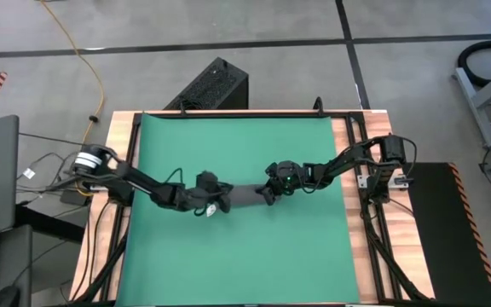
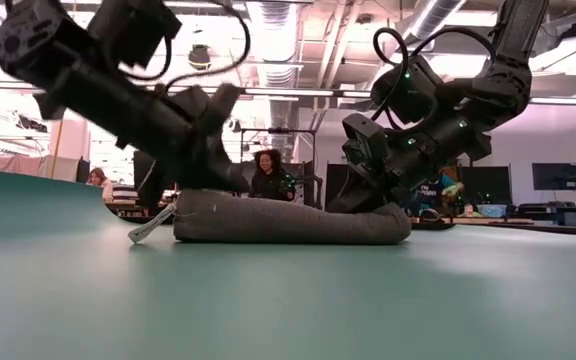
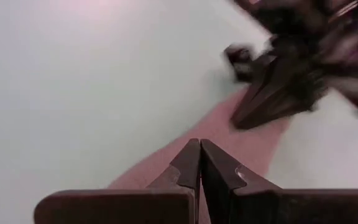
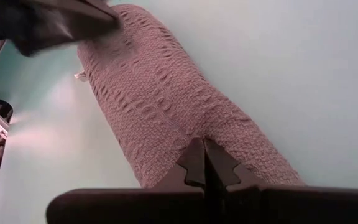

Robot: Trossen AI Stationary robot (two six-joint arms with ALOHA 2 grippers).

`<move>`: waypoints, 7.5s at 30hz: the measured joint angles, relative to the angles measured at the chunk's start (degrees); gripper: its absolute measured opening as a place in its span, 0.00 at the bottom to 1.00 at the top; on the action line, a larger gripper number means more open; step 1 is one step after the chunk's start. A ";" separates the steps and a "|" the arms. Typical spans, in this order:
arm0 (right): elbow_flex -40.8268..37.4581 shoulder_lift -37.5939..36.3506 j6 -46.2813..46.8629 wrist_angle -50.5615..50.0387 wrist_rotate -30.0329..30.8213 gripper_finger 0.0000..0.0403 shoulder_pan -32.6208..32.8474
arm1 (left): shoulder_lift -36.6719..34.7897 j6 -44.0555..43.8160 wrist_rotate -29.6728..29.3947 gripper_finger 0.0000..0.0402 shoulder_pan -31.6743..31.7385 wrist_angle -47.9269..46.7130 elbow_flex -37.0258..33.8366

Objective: Roll towel into tight, uniform cylinder
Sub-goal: Roll the gray towel, then return to Home Position

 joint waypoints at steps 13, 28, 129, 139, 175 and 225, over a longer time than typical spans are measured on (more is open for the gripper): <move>0.00 0.04 -1.37 0.09 -0.15 0.03 0.02 | 5.97 -9.04 4.16 0.00 -4.03 -0.70 0.18; -0.28 -0.58 -3.28 1.82 -0.76 0.03 0.26 | 5.86 -9.58 4.41 0.00 -4.37 -9.25 0.28; -14.33 -105.33 -24.48 -48.35 9.01 0.07 1.91 | -71.12 24.20 11.19 0.00 -0.28 -23.13 -16.41; -29.71 -106.49 -22.66 -32.25 9.21 0.07 2.19 | -72.00 18.06 16.80 0.00 -0.37 -11.12 -29.45; -34.25 -105.22 -25.56 -29.64 9.07 0.07 2.12 | -72.06 21.81 16.48 0.00 -0.37 -29.39 -29.66; -34.32 -105.23 -25.51 -29.66 9.09 0.07 2.13 | -71.55 22.29 16.46 0.00 -0.37 -36.81 -28.70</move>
